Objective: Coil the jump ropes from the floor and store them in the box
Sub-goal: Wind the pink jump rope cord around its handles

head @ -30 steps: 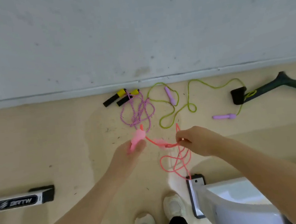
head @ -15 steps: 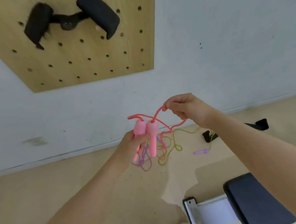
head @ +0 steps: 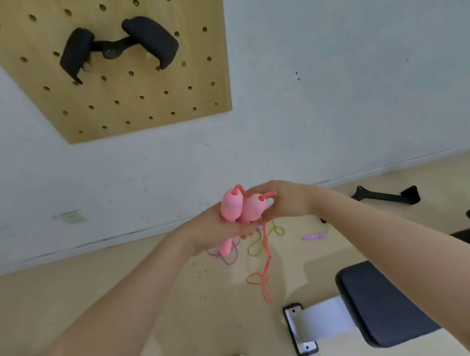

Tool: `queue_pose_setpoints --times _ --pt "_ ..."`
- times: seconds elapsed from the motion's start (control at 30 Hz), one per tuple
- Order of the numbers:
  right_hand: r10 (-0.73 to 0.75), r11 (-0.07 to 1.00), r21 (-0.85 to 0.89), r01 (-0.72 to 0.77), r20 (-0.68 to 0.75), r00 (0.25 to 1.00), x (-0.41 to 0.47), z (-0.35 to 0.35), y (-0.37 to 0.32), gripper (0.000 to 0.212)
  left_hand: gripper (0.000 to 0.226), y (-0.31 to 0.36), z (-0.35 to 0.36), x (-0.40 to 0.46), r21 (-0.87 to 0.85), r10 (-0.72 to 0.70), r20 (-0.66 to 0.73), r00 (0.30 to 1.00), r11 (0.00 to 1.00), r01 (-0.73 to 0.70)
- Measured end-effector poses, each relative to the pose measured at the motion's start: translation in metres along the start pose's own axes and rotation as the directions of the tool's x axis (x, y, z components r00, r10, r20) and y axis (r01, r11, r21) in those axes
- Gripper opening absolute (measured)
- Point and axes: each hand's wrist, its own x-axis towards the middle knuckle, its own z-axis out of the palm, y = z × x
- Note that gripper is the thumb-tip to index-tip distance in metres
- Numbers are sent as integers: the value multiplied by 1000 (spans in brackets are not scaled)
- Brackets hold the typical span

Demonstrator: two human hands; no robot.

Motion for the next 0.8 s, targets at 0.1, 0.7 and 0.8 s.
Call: queue_pose_setpoints --times 0.1,0.7,0.8 --pt "36 987 161 -28 -48 998 -23 8 19 22 26 1 18 -5 3 12 -137 990 1000 -12" --pt "-73 788 606 109 -83 994 -142 7 66 48 32 25 166 -45 103 -97 -427 899 983 155" --pt "-187 874 447 189 -50 981 -158 8 63 32 27 23 185 -52 126 -110 -500 859 972 198"
